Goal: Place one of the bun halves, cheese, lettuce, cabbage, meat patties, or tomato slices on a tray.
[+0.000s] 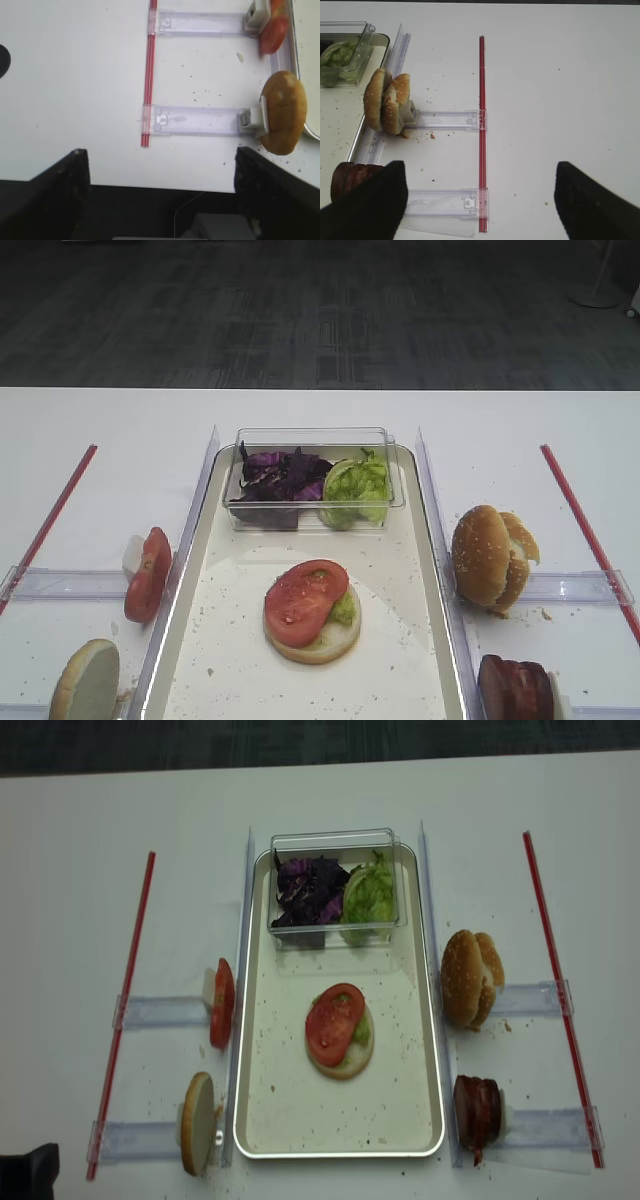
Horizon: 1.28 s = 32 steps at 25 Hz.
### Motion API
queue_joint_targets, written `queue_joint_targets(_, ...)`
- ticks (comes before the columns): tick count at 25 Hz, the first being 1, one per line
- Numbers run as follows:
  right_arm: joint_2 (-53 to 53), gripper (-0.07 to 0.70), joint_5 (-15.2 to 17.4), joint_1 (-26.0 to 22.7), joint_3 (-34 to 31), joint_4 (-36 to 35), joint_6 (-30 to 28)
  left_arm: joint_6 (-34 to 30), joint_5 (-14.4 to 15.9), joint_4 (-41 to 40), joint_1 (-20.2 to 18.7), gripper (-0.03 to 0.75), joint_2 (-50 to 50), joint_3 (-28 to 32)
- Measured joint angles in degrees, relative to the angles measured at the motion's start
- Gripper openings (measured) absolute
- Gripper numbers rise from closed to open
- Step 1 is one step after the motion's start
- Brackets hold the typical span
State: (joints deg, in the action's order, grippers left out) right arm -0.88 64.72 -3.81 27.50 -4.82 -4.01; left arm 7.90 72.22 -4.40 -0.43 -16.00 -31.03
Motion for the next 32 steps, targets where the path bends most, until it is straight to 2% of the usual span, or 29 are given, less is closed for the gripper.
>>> queue_joint_targets(13, 0.0, 0.615, 0.0, 0.0, 0.0, 0.0, 0.0, -0.9, 0.5, 0.1, 0.0, 0.545, 15.4, 0.6)
queue_joint_targets(17, 0.0, 0.615, 0.0, 0.0, 0.0, 0.0, 0.0, -1.4, 0.7, 0.1, 0.0, 0.545, 16.9, 0.7)
queue_joint_targets(22, 0.0, 0.615, 0.0, 0.0, 0.0, 0.0, 0.0, -2.0, -0.2, 0.1, 0.0, 0.545, 17.1, 0.9)
queue_joint_targets(26, 0.0, 0.615, 0.0, 0.0, 0.0, 0.0, 0.0, -2.1, -3.1, 0.1, 0.0, 0.545, 17.2, 2.8)
queue_joint_targets(32, 0.0, 0.615, 0.0, 0.0, 0.0, 0.0, 0.0, -3.2, -3.8, 0.1, 0.0, 0.545, 17.2, 3.0)
